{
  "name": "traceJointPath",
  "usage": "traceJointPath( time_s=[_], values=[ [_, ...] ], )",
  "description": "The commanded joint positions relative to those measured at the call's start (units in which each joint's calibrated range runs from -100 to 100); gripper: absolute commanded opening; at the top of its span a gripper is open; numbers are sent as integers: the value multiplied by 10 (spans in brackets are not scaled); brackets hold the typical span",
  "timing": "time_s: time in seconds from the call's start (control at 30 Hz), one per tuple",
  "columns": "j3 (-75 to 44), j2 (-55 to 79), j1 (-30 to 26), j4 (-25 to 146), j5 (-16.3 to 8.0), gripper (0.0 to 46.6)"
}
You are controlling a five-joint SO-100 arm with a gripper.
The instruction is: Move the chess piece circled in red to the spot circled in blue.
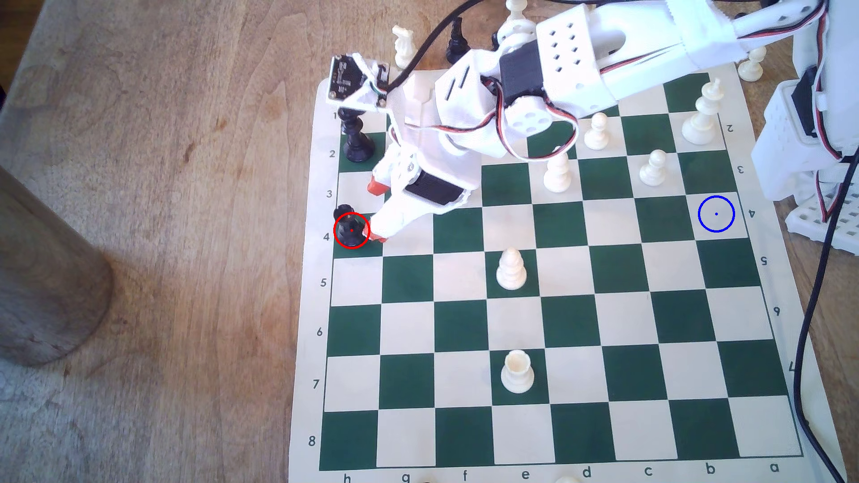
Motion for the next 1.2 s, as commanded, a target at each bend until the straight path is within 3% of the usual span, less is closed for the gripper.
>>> traceJointPath(
  time_s=[0.0,1.17],
  values=[
    [-41,-9,2,-28,1,167],
    [-121,76,9,-83,-2,173]
  ],
)
